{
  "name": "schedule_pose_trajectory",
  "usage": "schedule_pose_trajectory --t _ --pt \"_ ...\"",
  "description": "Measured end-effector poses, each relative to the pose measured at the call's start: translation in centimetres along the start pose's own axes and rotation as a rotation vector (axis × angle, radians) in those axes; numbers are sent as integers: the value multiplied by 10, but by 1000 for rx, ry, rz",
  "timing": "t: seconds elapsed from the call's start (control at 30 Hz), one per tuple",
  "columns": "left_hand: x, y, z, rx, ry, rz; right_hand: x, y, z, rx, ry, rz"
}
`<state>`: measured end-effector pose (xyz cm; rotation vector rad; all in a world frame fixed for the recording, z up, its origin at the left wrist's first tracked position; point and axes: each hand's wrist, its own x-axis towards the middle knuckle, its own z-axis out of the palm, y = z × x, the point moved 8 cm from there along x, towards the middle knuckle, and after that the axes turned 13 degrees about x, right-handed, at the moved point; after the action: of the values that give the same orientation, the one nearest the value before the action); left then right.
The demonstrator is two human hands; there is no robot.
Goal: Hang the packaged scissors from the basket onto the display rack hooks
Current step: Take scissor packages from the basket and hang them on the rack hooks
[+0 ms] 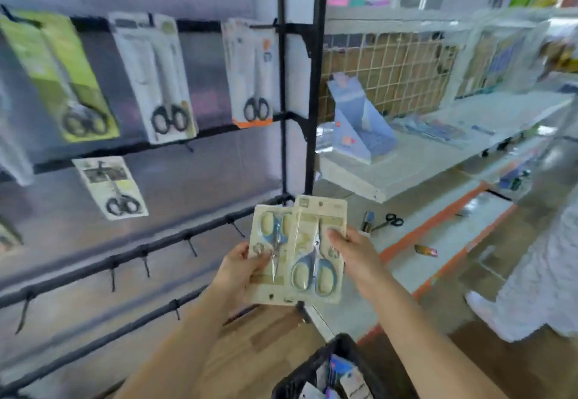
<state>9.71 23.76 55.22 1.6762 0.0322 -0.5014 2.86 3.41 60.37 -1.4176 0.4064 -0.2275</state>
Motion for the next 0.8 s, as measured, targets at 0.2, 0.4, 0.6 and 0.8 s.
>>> schedule_pose_trajectory --t 0.2,0.4,0.6,0.8 --pt "-67 11 -120 -91 284 84 -10 -15 120 44 -263 -4" --pt "-124 -8 -214 -141 506 73 -46 -12 226 36 -497 65" --pt "-145 -21 -280 -191 612 69 -60 -16 289 -11 -581 54" --pt "-154 -34 -347 -242 655 74 -71 -10 357 -4 -591 72"
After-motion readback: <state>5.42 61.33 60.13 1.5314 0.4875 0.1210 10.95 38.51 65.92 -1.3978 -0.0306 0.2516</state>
